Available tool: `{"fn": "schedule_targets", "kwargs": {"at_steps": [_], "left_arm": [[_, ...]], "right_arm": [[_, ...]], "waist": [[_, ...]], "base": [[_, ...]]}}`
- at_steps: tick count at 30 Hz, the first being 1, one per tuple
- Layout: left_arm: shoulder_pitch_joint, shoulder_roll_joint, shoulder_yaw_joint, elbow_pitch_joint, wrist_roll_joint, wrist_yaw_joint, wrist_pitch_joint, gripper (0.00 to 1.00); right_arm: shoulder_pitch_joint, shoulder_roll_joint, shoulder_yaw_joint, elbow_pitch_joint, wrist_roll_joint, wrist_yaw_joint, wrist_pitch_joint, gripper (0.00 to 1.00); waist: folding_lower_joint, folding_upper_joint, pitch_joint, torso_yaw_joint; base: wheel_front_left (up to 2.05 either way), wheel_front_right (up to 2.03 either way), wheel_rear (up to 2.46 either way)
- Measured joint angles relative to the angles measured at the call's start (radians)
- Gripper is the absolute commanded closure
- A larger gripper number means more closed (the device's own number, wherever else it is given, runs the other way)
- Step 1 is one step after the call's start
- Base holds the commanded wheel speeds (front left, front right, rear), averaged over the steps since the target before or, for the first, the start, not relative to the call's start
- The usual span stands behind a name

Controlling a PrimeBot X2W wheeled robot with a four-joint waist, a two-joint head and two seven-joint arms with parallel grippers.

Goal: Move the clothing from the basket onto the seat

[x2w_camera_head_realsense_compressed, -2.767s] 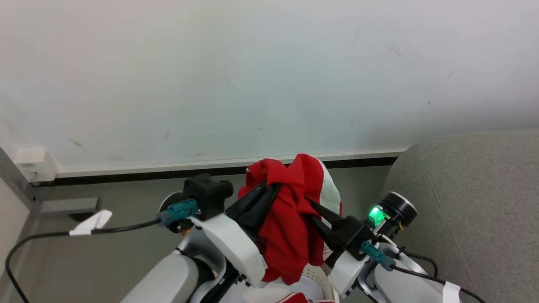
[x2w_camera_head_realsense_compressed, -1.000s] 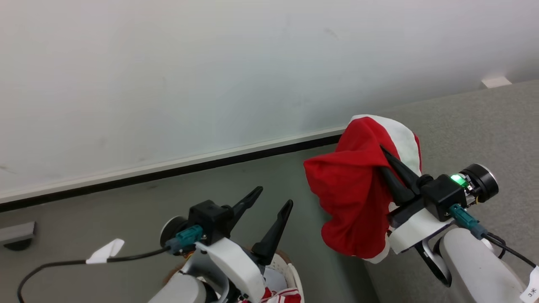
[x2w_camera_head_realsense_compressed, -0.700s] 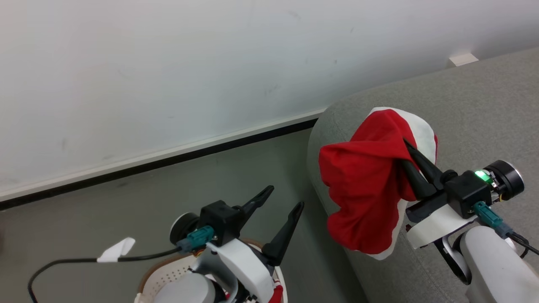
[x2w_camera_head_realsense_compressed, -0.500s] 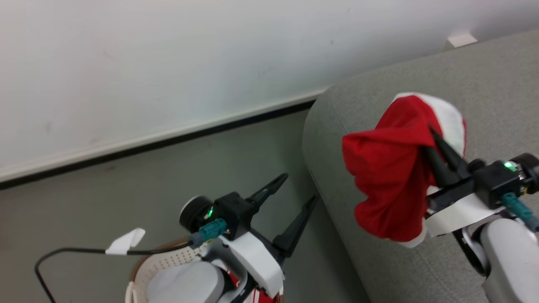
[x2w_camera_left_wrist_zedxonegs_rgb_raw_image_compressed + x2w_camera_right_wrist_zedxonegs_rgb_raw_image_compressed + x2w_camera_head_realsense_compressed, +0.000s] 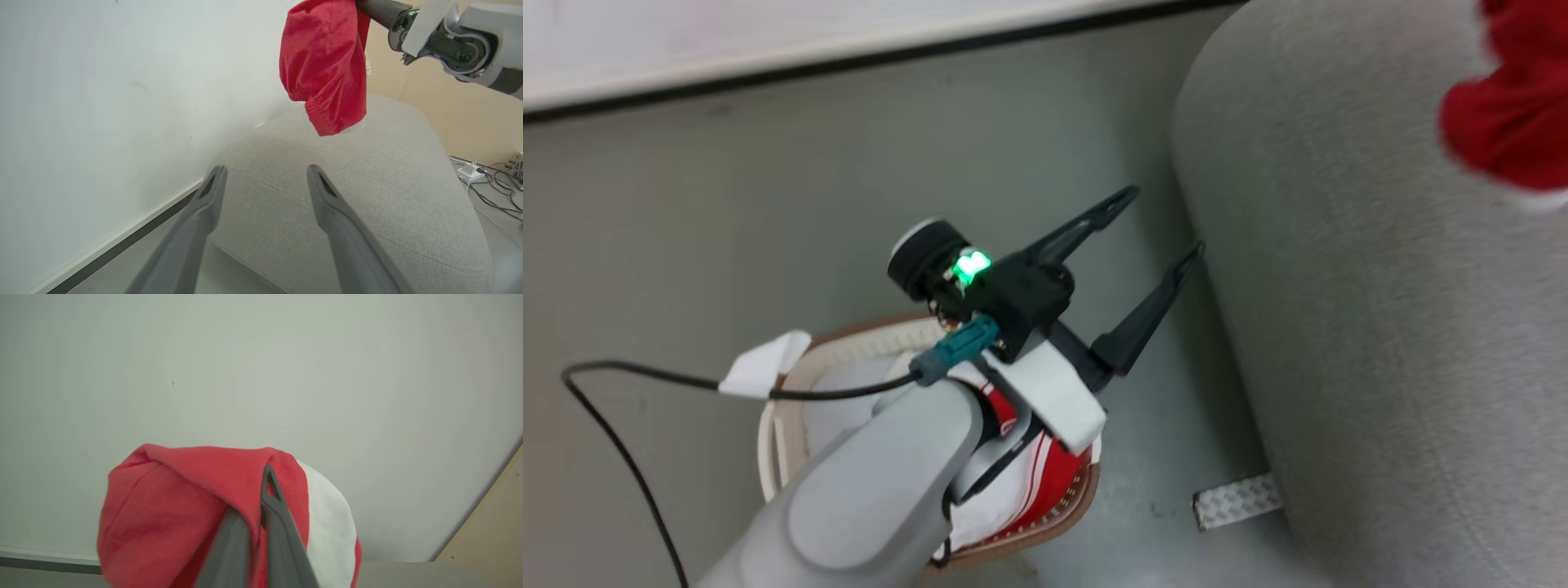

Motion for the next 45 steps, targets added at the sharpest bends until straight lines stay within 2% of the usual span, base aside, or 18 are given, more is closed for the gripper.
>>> {"fn": "schedule_targets", "kwargs": {"at_steps": [5,9,13,14,15,16,17,20,26,28,37,45], "left_arm": [[-0.075,-0.017,-0.001,0.02,0.007,-0.014,-0.033,0.0],[-0.096,-0.036,-0.005,0.045,0.009,-0.017,-0.065,0.0],[-0.095,-0.041,-0.011,0.08,0.009,-0.017,-0.089,0.0],[-0.091,-0.041,-0.011,0.088,0.009,-0.017,-0.095,0.0],[-0.087,-0.039,-0.009,0.097,0.007,-0.016,-0.101,0.0],[-0.079,-0.034,-0.007,0.105,0.005,-0.016,-0.104,0.0],[-0.073,-0.029,-0.005,0.112,0.004,-0.014,-0.109,0.0],[-0.053,-0.011,0.001,0.129,-0.003,-0.009,-0.116,0.0],[0.022,0.032,0.02,0.149,-0.032,0.013,-0.129,0.0],[0.053,0.044,0.034,0.149,-0.042,0.029,-0.137,0.0],[0.243,0.084,0.111,0.161,-0.097,0.106,-0.173,0.0],[0.426,0.069,0.249,0.095,-0.092,0.165,-0.18,0.0]], "right_arm": [[-0.162,-0.074,-0.121,0.098,-0.077,0.0,0.052,1.0],[-0.211,-0.118,-0.228,0.204,-0.174,0.0,0.069,1.0],[-0.198,-0.115,-0.403,0.322,-0.283,0.0,0.068,1.0],[-0.182,-0.099,-0.438,0.344,-0.306,0.0,0.062,0.88],[-0.162,-0.082,-0.467,0.364,-0.331,0.0,0.051,0.64],[-0.141,-0.06,-0.488,0.384,-0.349,0.0,0.041,0.22],[-0.124,-0.041,-0.509,0.4,-0.362,0.0,0.029,0.0],[-0.082,0.006,-0.546,0.428,-0.381,0.0,-0.039,0.0],[0.035,0.088,-0.495,0.432,-0.377,0.0,-0.118,0.0],[0.084,0.114,-0.456,0.396,-0.367,0.0,-0.122,0.0],[0.374,0.205,-0.288,0.065,-0.238,0.0,-0.125,0.0],[0.589,0.268,-0.175,-0.083,-0.179,0.0,-0.126,0.0]], "waist": [[0.0001,0.0,0.119,0.06],[0.0001,0.0,0.18,0.126],[0.0001,0.0,0.214,0.184],[0.0001,0.0,0.218,0.195],[0.0001,0.0,0.219,0.202],[0.0001,0.0,0.216,0.205],[0.0,-0.0001,0.211,0.205],[0.0,0.0,0.187,0.194],[-0.0002,-0.0001,0.107,0.156],[-0.0002,-0.0001,0.074,0.144],[-0.0005,-0.0001,-0.105,0.11],[-0.0007,0.0,-0.264,0.13]], "base": [[0.0,0.0,0.0],[0.0,0.0,0.0],[0.0,0.0,0.0],[0.0,0.0,0.0],[0.0,0.0,0.0],[0.0,0.0,0.0],[0.0,0.0,0.0],[0.0,0.0,0.0],[0.0,0.0,0.0],[0.0,0.0,0.0],[0.0,0.0,0.0],[0.0,0.0,0.0]]}}
